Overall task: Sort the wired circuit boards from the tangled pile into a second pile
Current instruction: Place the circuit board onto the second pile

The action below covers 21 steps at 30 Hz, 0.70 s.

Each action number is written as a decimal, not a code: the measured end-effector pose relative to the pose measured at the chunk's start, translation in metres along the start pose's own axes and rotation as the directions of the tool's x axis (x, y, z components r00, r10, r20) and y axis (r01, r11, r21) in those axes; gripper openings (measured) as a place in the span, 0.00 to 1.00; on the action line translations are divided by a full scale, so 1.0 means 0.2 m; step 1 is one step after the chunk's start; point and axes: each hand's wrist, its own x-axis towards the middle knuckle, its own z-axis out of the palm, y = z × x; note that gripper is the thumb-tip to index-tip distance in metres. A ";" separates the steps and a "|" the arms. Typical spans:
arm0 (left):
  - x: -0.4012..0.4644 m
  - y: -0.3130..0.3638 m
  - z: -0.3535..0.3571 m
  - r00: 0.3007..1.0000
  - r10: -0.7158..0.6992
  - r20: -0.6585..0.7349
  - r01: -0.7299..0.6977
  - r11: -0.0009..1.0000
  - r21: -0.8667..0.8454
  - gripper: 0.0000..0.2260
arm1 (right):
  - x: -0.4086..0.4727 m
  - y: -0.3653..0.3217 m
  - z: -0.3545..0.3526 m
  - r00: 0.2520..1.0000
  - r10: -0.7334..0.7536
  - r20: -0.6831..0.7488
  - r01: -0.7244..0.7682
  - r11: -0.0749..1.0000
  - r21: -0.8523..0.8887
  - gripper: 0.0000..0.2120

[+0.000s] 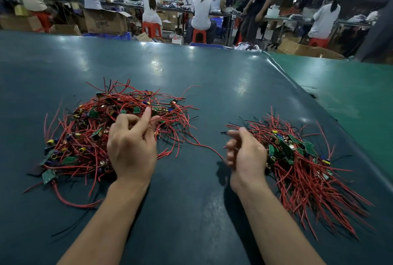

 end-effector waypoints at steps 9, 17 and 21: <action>-0.13 0.19 0.04 0.908 0.417 0.049 -0.342 0.802 -0.491 0.14 | -0.13 0.09 0.07 0.763 -0.082 0.642 0.289 0.931 -0.224 0.26; -0.16 0.22 0.02 0.961 0.257 0.098 -0.151 0.791 -0.592 0.20 | -0.08 -0.01 0.04 0.878 0.031 0.477 -0.035 0.999 -0.001 0.11; -0.16 0.23 0.05 0.827 0.014 0.562 0.344 0.778 -0.525 0.16 | -0.10 0.00 0.03 0.835 0.039 0.548 -0.081 0.995 0.052 0.11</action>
